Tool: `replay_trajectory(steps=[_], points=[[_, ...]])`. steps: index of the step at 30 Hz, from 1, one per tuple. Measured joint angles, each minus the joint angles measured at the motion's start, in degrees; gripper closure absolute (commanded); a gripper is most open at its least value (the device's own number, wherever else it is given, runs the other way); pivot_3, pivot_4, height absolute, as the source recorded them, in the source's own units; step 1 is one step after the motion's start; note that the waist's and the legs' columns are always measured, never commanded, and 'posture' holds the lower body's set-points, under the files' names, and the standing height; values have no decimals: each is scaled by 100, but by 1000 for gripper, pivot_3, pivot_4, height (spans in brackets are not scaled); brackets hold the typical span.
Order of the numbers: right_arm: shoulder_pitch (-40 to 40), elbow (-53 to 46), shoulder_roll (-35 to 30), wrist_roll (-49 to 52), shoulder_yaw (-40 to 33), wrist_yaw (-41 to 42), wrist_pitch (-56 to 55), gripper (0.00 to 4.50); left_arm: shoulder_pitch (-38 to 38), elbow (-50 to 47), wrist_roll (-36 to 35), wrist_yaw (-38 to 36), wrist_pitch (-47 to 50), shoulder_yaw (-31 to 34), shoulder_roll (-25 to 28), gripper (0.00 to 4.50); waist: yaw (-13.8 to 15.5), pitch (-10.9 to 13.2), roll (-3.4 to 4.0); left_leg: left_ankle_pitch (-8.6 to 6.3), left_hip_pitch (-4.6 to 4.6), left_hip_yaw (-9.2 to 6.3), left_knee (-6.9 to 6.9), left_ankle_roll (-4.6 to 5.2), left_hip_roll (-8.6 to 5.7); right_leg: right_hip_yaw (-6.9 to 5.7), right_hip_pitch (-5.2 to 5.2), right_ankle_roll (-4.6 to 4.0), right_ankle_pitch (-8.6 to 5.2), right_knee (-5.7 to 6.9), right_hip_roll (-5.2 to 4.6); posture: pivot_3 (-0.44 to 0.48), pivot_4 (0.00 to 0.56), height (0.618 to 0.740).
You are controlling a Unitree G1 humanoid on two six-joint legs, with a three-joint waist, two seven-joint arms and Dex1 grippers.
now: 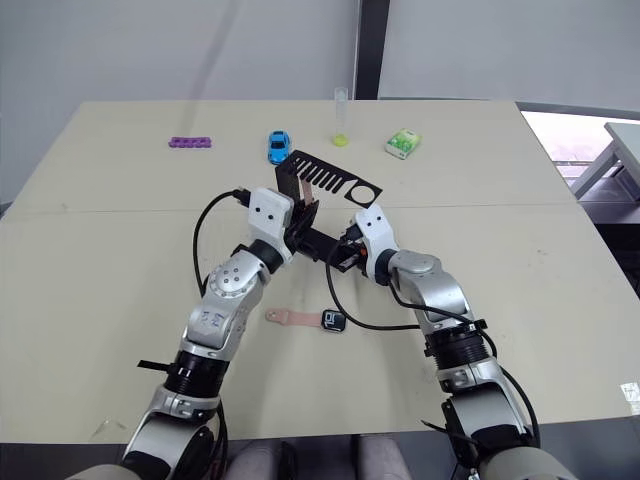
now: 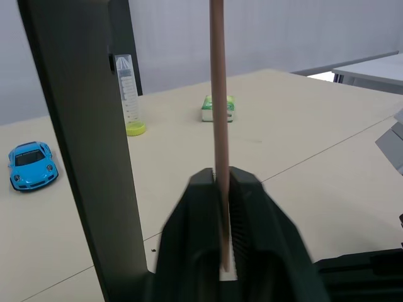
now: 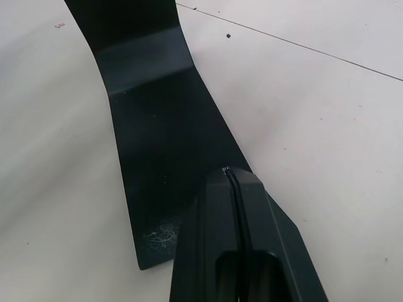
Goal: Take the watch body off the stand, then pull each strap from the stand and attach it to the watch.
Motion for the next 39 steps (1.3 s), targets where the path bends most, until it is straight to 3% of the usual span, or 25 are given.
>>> replay_trajectory(steps=[26, 39], points=[[-8, 12, -33, 1, 5, 51, 31, 4500, 23, -287, -56, -126, 30, 109, -33, 4452, 3, 0, 0, 0, 0, 0, -2, 0, 0, 0, 0, 0, 0, -3, 0, 0, 150, 740], [-8, 10, -34, 0, 7, 95, 36, 4500, 463, -1067, -326, -361, 344, 337, 195, 4452, -3, 0, 0, 0, 0, 0, -4, 0, 1, 0, 0, 0, 0, -5, 0, 0, 150, 740]])
